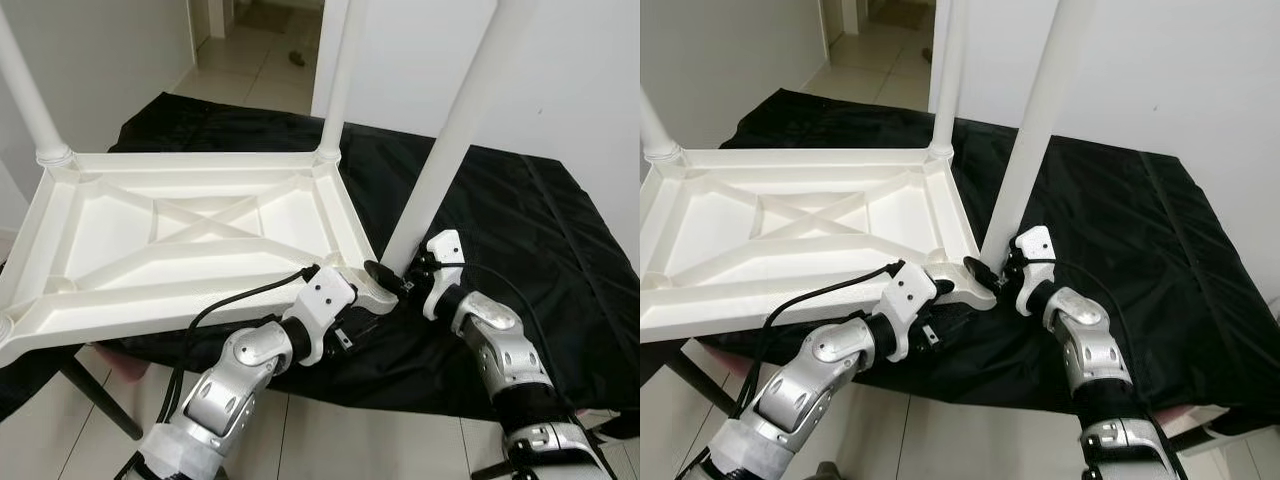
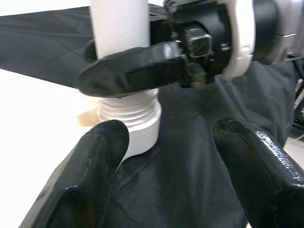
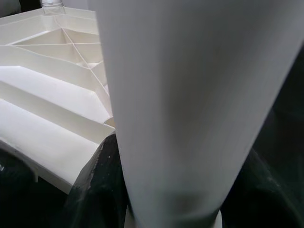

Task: Building children table

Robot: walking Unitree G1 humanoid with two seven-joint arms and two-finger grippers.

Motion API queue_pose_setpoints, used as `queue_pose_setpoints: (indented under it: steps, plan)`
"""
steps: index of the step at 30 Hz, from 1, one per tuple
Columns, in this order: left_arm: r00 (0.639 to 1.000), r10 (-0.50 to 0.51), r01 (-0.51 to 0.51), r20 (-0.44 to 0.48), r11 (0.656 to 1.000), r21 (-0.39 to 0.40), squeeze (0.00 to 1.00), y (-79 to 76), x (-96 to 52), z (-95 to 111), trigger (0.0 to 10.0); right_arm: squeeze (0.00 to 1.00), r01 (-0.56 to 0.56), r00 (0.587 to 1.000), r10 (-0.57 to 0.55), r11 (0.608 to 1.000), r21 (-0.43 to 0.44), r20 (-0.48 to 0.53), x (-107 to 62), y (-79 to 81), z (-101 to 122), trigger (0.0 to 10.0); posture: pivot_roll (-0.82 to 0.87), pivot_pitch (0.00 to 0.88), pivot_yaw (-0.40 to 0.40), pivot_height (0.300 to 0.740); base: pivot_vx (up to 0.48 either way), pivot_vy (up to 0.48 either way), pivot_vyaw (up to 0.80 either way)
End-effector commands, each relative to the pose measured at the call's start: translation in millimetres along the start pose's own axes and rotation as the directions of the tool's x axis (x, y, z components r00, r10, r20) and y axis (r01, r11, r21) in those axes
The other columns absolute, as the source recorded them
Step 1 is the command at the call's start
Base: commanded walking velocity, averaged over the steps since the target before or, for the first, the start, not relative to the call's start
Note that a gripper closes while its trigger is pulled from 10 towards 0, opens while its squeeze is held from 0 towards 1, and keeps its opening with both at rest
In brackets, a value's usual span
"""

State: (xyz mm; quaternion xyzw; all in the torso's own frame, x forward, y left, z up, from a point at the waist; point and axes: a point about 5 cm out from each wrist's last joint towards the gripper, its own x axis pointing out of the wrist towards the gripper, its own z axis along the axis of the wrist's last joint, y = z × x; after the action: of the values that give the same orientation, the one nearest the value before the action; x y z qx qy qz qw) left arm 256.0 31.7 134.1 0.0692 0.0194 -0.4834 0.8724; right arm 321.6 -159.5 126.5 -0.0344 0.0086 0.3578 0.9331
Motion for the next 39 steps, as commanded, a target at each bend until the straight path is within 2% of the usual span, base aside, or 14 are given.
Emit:
queue_pose_setpoints:
  steps: [1, 14, 17, 19, 21, 22, 23, 24, 27, 31, 32, 33, 37, 39]
  plan:
    - [0.999, -0.053, 0.053, 0.005, 0.999, -0.002, 0.0, -6.7, 0.7, 1, 10.0, 0.0, -0.013, 1.0, 0.013, 0.999, 0.038, 0.008, 2.5, 3.1, -6, 0.0, 0.09, 0.0, -0.094, 0.74, 0.0, 0.0, 0.0]
    - [0.998, -0.059, 0.059, 0.007, 0.998, -0.005, 0.0, -8.2, 2.1, 1, 10.0, 0.0, 0.219, 0.976, -0.219, 0.975, 0.023, -0.019, -0.9, 3.6, -26, 0.0, 0.08, 0.0, -0.087, 0.74, 0.0, 0.0, 0.0]
    - [0.998, -0.061, 0.061, 0.006, 0.998, -0.005, 0.0, -8.7, 1.4, 1, 10.0, 0.0, 0.416, 0.909, -0.418, 0.906, 0.075, 0.004, -7.1, 7.0, -22, 0.0, 0.07, 0.0, -0.089, 0.74, 0.0, 0.0, 0.0]
    - [0.998, -0.061, 0.061, 0.006, 0.998, -0.005, 0.0, -8.7, 1.4, 1, 10.0, 0.0, 0.416, 0.909, -0.418, 0.906, 0.075, 0.004, -7.1, 7.0, -22, 0.0, 0.07, 0.0, -0.089, 0.74, 0.0, 0.0, 0.0]
    - [0.998, -0.06, 0.06, 0.006, 0.998, -0.007, 0.0, -8.7, 0.9, 1, 10.0, 0.0, 0.546, 0.837, -0.547, 0.835, 0.075, 0.001, -11.6, 13.4, -19, 0.0, 0.07, 0.0, -0.09, 0.74, 0.0, 0.0, 0.0]
    - [0.998, -0.06, 0.06, 0.006, 0.998, -0.007, 0.0, -8.7, 0.9, 1, 10.0, 0.0, 0.546, 0.837, -0.547, 0.835, 0.075, 0.001, -11.6, 13.4, -19, 0.0, 0.07, 0.0, -0.09, 0.74, 0.0, 0.0, 0.0]
    - [0.998, -0.061, 0.061, 0.006, 0.998, -0.008, 0.0, -8.8, 0.9, 1, 10.0, 0.0, 0.618, 0.785, -0.62, 0.781, 0.092, -0.009, -13.5, 16.2, -19, 0.0, 0.07, 0.0, -0.09, 0.74, 0.0, 0.0, 0.0]
    - [0.998, -0.061, 0.061, 0.006, 0.998, -0.008, 0.0, -8.8, 0.9, 1, 10.0, 0.0, 0.618, 0.785, -0.62, 0.781, 0.092, -0.009, -13.5, 16.2, -19, 0.0, 0.07, 0.0, -0.09, 0.74, 0.0, 0.0, 0.0]
    - [0.998, -0.059, 0.059, 0.009, 0.998, -0.007, 0.0, -8.1, 1.3, 2, 10.0, 0.0, 0.7, 0.71, -0.703, 0.698, 0.151, -0.045, -7.1, 31.2, -19, 0.0, 0.07, 0.0, -0.091, 0.74, 0.0, 0.0, 0.0]
    - [0.998, -0.059, 0.059, 0.012, 0.998, -0.011, 0.0, -8.2, 1.4, 3, 10.0, 0.0, 0.658, 0.747, -0.663, 0.729, 0.19, -0.042, 1.4, 41.2, -18, 0.0, 0.07, 0.0, -0.088, 0.74, 0.0, 0.0, 0.0]
    - [0.998, -0.063, 0.063, 0.012, 0.998, -0.011, 0.0, -8.9, 1.6, 3, 10.0, 0.0, 0.617, 0.781, -0.624, 0.766, 0.181, -0.023, 2.7, 40.6, -12, 10.0, 0.06, 0.0, -0.087, 0.74, 0.0, 0.0, 0.0]
    - [0.998, -0.064, 0.064, 0.01, 0.998, -0.01, 0.0, -9.1, 1.8, 2, 10.0, 1.0, 0.589, 0.8, -0.599, 0.786, 0.19, -0.002, 3.2, 40.0, -9, 10.0, 0.06, 0.0, -0.09, 0.74, 0.0, 0.0, 0.0]
    - [0.998, -0.063, 0.063, 0.009, 0.998, -0.009, 0.0, -9.0, 2.0, 3, 10.0, 1.0, 0.556, 0.823, -0.568, 0.813, 0.175, 0.026, 2.4, 35.4, -2, 10.0, 0.06, 0.0, -0.091, 0.74, 0.0, 0.0, 0.0]
    - [0.998, -0.058, 0.058, 0.01, 0.998, -0.01, 0.0, -8.6, 1.7, 3, 10.0, 1.0, 0.497, 0.862, -0.506, 0.855, 0.148, 0.023, 2.2, 32.6, -1, 10.0, 0.06, 0.0, -0.093, 0.74, 0.0, 0.0, 0.0]
